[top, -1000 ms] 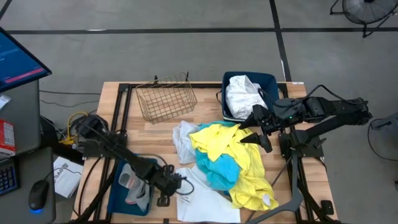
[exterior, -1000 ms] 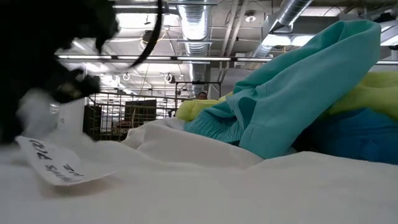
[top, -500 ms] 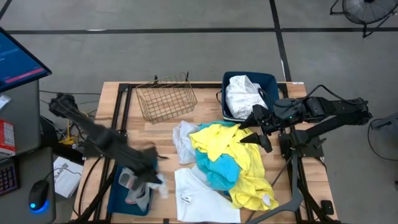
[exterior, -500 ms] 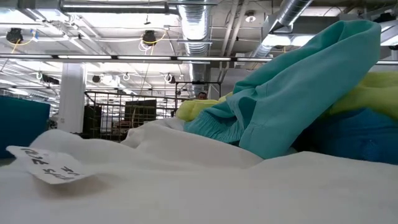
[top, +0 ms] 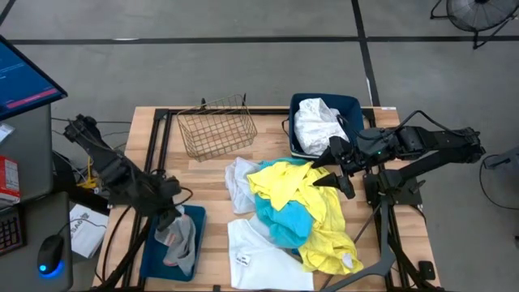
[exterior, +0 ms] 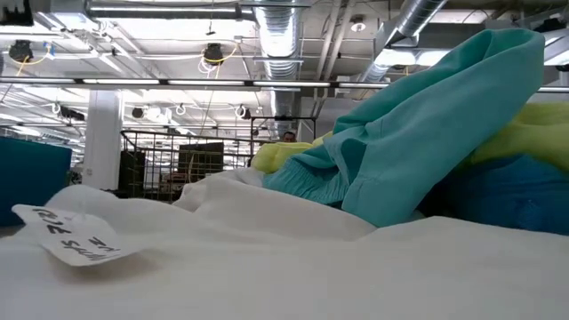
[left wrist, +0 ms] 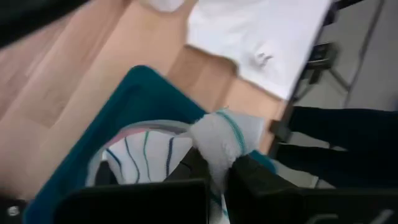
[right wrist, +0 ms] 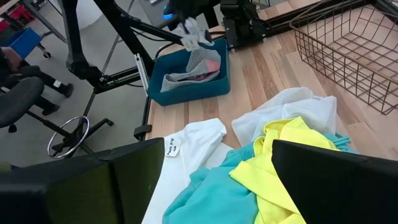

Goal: Pick & Place Cloths
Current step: Put the white striped sock into the blue bin, then put the light blue shorts into the gold wire basket

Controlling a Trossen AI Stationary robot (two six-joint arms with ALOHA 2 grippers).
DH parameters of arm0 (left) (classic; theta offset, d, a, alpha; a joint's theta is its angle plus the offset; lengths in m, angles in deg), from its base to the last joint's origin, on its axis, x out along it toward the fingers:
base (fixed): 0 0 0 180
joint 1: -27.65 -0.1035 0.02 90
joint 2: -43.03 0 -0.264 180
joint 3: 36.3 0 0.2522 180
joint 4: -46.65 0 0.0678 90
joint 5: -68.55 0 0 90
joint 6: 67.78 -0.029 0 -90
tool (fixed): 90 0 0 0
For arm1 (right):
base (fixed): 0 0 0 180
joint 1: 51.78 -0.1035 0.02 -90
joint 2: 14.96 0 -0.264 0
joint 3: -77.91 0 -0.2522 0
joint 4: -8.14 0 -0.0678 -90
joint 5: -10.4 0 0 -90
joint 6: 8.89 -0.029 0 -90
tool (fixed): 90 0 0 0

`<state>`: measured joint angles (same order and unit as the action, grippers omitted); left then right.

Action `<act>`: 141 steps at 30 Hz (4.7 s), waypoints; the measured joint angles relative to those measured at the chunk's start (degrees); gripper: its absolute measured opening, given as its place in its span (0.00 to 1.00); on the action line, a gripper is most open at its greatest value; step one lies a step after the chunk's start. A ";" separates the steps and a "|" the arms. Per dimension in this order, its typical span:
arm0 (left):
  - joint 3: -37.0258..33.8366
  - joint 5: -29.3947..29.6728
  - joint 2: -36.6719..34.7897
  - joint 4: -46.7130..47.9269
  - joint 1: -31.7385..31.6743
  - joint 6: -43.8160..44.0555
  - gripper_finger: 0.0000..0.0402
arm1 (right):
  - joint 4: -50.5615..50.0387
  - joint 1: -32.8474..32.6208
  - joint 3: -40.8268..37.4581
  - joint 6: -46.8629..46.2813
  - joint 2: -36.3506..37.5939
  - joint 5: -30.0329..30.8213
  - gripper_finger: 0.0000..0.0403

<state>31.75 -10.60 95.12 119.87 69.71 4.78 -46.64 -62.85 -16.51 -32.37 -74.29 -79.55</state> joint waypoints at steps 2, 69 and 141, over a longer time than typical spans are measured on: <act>-2.29 -0.52 0.38 -0.29 0.02 1.44 0.00 | -0.01 0.00 0.00 0.00 0.00 0.00 0.72; -23.33 35.31 -0.27 -82.51 -4.33 -26.68 0.58 | -1.10 0.00 0.01 0.02 -0.02 -0.26 0.72; -17.90 -1.20 45.94 -71.98 -38.25 -61.50 0.81 | -2.12 8.02 0.01 -4.51 -0.39 -4.52 0.72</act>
<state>13.84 -11.81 141.05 47.89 31.46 -56.72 -48.76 -54.83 -16.50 -36.89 -74.68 -84.07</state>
